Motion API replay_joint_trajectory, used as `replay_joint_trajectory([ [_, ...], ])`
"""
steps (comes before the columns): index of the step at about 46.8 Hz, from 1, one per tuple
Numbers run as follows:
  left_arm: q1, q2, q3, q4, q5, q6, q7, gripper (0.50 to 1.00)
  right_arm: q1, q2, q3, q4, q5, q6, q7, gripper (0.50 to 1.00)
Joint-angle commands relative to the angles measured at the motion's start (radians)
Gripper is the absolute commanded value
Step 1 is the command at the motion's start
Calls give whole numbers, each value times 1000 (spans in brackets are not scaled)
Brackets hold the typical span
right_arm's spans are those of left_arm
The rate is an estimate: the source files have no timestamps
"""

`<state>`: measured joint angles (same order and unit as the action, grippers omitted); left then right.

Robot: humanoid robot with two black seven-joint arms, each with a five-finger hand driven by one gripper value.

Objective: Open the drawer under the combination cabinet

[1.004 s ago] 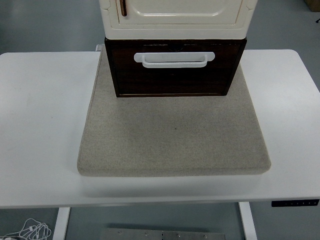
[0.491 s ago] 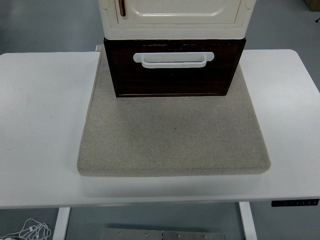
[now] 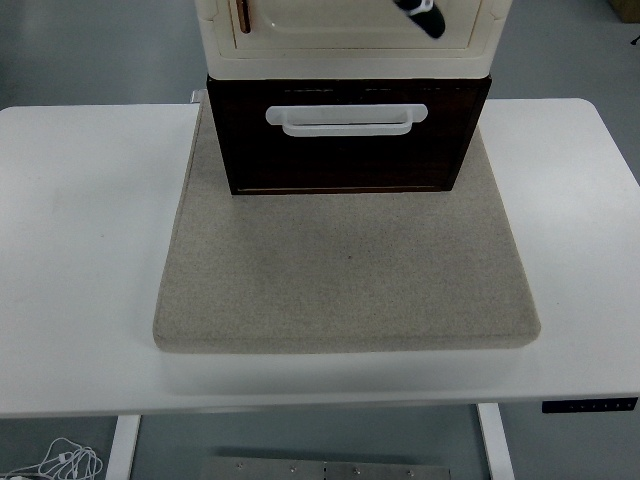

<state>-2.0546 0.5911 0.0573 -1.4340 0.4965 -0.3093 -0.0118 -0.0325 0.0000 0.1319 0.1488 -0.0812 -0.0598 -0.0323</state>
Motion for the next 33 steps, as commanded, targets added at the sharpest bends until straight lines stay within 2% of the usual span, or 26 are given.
replay_joint_trajectory([
  [1, 10, -33, 35, -2, 4, 1, 19, 1000, 0, 0, 0, 0, 0, 0, 0, 926],
  [9, 11, -68, 93, -14, 5, -1, 107, 1000, 0, 0, 0, 0, 0, 0, 0, 926],
  [14, 14, -76, 118, -39, 7, -1, 216, 1000, 0, 0, 0, 0, 0, 0, 0, 926],
  [24, 79, -92, 124, -77, 4, 4, 415, 1000, 0, 0, 0, 0, 0, 0, 0, 926],
  [33, 87, -146, 122, -66, -7, 33, 515, 1000, 0, 0, 0, 0, 0, 0, 0, 926],
])
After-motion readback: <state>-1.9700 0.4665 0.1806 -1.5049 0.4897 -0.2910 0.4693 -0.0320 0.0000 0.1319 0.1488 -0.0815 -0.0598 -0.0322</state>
